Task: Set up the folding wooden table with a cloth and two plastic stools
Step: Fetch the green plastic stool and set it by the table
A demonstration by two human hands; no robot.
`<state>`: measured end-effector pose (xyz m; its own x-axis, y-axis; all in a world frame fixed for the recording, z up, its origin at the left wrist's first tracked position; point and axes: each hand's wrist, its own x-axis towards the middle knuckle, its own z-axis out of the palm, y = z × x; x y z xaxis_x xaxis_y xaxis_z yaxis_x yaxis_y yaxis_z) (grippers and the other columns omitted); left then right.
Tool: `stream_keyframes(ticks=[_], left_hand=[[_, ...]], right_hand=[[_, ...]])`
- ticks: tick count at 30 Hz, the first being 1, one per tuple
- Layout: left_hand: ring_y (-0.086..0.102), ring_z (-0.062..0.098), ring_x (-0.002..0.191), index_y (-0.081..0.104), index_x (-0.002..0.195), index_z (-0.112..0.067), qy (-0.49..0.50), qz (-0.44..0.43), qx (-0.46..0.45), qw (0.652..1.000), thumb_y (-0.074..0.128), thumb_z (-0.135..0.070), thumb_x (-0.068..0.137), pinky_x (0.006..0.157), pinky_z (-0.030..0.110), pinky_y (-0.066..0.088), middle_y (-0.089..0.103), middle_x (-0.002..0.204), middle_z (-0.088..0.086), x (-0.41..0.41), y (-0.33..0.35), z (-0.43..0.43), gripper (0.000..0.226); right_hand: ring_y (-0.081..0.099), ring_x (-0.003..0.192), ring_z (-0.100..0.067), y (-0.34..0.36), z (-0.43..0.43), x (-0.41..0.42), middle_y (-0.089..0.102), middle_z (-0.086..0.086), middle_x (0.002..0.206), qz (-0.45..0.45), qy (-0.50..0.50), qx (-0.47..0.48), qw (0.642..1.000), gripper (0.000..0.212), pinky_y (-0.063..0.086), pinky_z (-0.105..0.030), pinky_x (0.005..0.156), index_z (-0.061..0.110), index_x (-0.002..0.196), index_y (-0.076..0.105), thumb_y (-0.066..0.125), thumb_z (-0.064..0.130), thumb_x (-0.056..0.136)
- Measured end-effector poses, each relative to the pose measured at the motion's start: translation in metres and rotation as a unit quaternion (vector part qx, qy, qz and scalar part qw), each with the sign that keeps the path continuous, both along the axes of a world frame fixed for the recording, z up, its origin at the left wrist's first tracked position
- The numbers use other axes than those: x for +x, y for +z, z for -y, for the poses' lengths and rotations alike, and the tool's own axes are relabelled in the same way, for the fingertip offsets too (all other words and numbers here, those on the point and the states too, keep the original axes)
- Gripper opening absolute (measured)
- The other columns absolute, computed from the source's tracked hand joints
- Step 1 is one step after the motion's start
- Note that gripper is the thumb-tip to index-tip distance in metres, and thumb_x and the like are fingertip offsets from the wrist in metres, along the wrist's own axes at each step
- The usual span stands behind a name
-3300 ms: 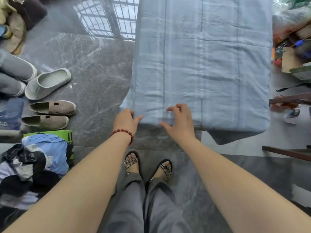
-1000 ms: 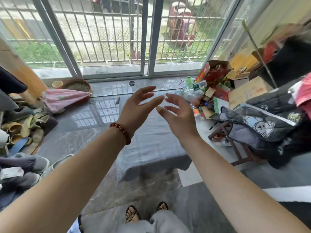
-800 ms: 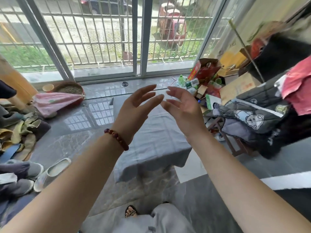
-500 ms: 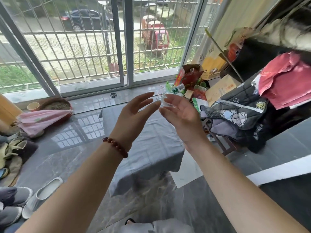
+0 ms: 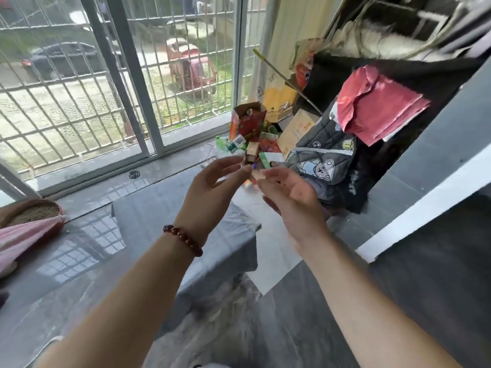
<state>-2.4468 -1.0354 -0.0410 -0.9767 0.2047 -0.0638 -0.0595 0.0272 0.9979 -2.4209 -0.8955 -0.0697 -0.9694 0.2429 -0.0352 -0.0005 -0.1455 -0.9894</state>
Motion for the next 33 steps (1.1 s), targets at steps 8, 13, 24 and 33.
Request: stream_keyframes(ticks=[8,13,24,33], left_hand=[[0.062,-0.011,0.084,0.065,0.109,-0.026,-0.085,0.019,-0.001,0.996,0.063,-0.028,0.087,0.067,0.010,0.050,0.067,0.109,-0.009,0.052,-0.006,-0.127,0.022],[0.062,-0.006,0.089,0.066,0.100,-0.028,-0.137,0.019,0.007,0.990,0.063,-0.026,0.087,0.074,0.010,0.047,0.068,0.101,-0.010,0.093,-0.008,-0.204,0.014],[0.060,0.003,0.093,0.066,0.106,-0.020,-0.232,0.048,0.008,0.971,0.062,-0.022,0.088,0.081,0.018,0.046,0.067,0.107,0.001,0.172,-0.018,-0.333,0.019],[0.060,-0.008,0.068,0.065,0.107,-0.010,-0.293,0.030,0.014,0.956,0.061,-0.015,0.088,0.063,0.008,0.046,0.064,0.092,-0.006,0.192,-0.024,-0.396,0.019]], right_hand=[[0.061,0.078,0.000,0.004,-0.116,0.080,0.067,0.011,0.082,-0.001,-0.090,-0.004,0.996,0.013,0.047,-0.016,0.074,0.017,0.095,0.064,0.066,0.009,0.084],[0.062,0.076,0.004,0.002,-0.180,0.133,0.066,0.009,0.085,-0.003,-0.138,-0.018,0.990,0.015,0.049,-0.013,0.069,0.016,0.094,0.064,0.066,0.006,0.084],[0.063,0.089,-0.002,-0.006,-0.292,0.227,0.069,0.011,0.088,-0.011,-0.223,-0.027,0.974,0.016,0.048,-0.033,0.092,0.024,0.090,0.066,0.071,0.012,0.081],[0.066,0.093,-0.005,-0.017,-0.348,0.258,0.071,0.006,0.096,-0.019,-0.289,-0.055,0.956,0.019,0.049,-0.026,0.085,0.020,0.094,0.066,0.073,0.018,0.077]])
